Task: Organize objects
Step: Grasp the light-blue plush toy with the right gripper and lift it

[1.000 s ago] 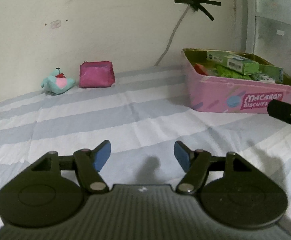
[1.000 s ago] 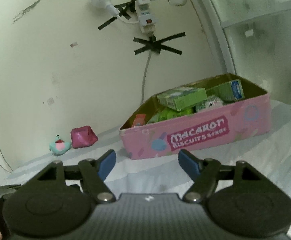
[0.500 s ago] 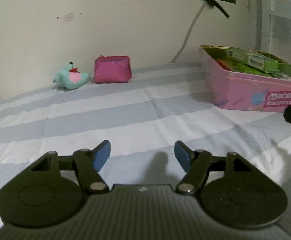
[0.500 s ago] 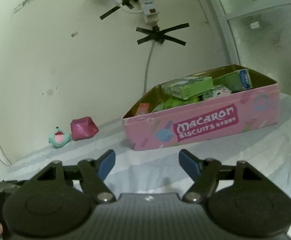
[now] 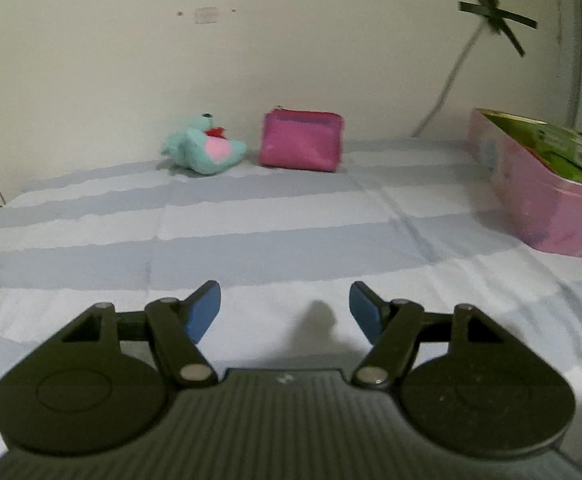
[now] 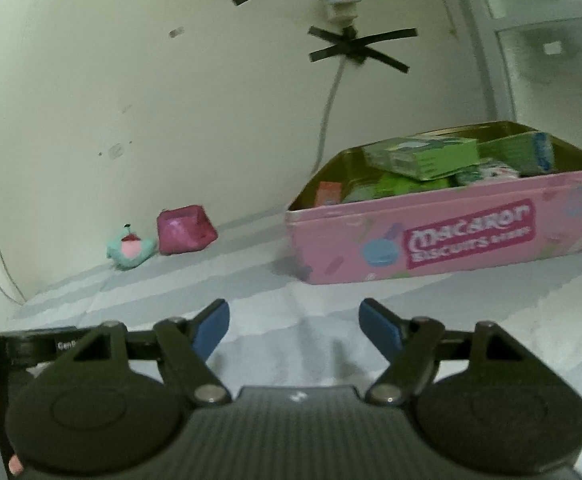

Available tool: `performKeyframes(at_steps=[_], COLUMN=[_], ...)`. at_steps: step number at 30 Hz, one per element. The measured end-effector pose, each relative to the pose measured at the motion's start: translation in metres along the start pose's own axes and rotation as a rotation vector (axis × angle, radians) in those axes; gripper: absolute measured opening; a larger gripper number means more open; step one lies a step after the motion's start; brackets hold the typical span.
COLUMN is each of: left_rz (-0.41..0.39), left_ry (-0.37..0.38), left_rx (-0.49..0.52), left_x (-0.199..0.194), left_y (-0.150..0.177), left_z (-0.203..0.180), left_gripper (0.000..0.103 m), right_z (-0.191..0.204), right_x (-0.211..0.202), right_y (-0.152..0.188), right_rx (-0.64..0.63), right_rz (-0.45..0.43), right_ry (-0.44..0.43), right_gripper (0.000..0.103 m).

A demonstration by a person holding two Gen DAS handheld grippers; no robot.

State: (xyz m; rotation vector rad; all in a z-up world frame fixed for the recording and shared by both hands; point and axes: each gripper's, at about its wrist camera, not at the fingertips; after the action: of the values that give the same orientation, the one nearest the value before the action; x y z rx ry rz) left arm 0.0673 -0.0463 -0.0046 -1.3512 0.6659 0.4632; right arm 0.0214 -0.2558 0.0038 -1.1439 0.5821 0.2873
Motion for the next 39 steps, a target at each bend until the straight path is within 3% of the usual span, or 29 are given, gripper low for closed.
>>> performKeyframes(at_steps=[5,12,15,21,24,29,30,32,34,39], left_rz=[0.002,-0.012,-0.014,0.011,0.027,0.029,0.028,0.026,0.025,0.023], left_ry=[-0.045,-0.133,-0.117,-0.121,-0.114,-0.108,-0.108,-0.106,-0.105,-0.106], left_rx=[-0.044,-0.275,-0.359,-0.422,-0.435,-0.434,-0.437,-0.44,-0.443,-0.442], left_x=[0.014,0.028,0.028,0.035,0.039,0.044,0.042,0.041,0.042,0.043], left_y=[-0.007,-0.007,-0.009,-0.008,-0.008,-0.011,-0.009,-0.008,-0.009,-0.009], left_z=[0.033,0.097,0.114,0.125,0.128,0.128,0.128,0.129,0.13,0.13], left_gripper=[0.074,0.074,0.074,0.074,0.074,0.075,0.075,0.075,0.075,0.076], right_z=[0.031,0.089,0.118,0.197,0.238,0.287,0.292,0.299,0.296,0.259], right_x=[0.017,0.064,0.094,0.168,0.205,0.268,0.277,0.294,0.29,0.228], right_y=[-0.007,-0.03,-0.046,-0.09,-0.099,-0.104,-0.105,-0.104,-0.1,-0.076], right_rx=[-0.09,-0.228,-0.288,-0.411,-0.496,-0.595,-0.606,-0.619,-0.609,-0.668], right_rz=[0.033,0.1,0.12,0.149,0.149,0.145,0.147,0.188,0.191,0.154], right_ry=[-0.035,-0.11,-0.138,-0.224,-0.206,-0.102,-0.086,-0.06,-0.059,-0.091], right_gripper=[0.075,0.075,0.075,0.08,0.081,0.08,0.075,0.043,0.035,0.031])
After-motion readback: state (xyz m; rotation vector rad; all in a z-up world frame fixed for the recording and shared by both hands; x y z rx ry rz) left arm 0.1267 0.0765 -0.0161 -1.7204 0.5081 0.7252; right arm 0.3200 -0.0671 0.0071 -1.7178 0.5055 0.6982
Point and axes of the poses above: each gripper's, at about its wrist camera, not at the fingertips, and x roughly the way its jaws point, z to its left, y to its underside, and after that the axes turned 10 degrees about z, right-handed
